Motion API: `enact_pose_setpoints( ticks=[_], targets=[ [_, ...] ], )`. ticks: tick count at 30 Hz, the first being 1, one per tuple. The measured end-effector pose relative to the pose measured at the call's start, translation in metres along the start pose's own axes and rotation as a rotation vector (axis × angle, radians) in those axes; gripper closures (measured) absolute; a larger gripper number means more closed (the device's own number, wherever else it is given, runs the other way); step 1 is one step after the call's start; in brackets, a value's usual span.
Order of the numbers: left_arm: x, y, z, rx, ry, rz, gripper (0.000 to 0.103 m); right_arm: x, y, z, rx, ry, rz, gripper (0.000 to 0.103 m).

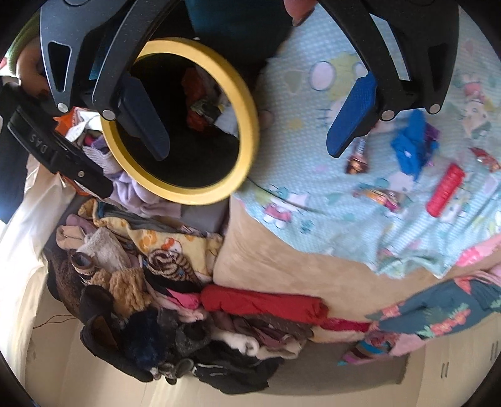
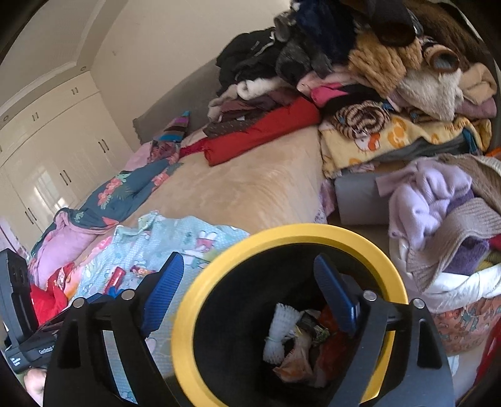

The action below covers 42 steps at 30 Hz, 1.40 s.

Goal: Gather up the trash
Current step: 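Reach the left tool to the red candy packet while the right tool reaches the blue plastic item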

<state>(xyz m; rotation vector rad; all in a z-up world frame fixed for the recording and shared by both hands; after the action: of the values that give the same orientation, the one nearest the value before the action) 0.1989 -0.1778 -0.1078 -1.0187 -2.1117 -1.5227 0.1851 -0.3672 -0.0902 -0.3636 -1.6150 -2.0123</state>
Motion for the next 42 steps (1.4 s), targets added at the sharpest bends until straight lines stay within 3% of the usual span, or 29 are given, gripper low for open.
enact_pose_setpoints(
  ticks=[22, 34, 42],
  targets=[
    [0.043, 0.038, 0.090, 0.064, 0.132, -0.159, 0.011, -0.011, 0.004, 0.112, 0.213, 0.099, -0.003, 0.019],
    [0.054, 0.047, 0.166, 0.222, 0.186, -0.190, 0.011, -0.041, -0.012, 0.175, 0.316, 0.183, 0.055, 0.019],
    [0.056, 0.044, 0.229, 0.374, 0.224, -0.194, 0.011, -0.076, -0.037, 0.225, 0.408, 0.257, 0.139, 0.019]
  ],
)
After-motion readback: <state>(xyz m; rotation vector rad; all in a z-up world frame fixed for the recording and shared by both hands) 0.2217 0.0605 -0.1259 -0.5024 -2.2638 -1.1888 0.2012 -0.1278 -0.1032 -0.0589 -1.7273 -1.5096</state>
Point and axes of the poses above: each gripper's, at about its wrist camera, not at the fingertips, and x roughly against the way its jaws point, z to its left, y to its top, the point moved 9 cm from there along -x, roughly the way its jaws point, and after that the axes turned 11 degrees about x, right-handed, at the moved point
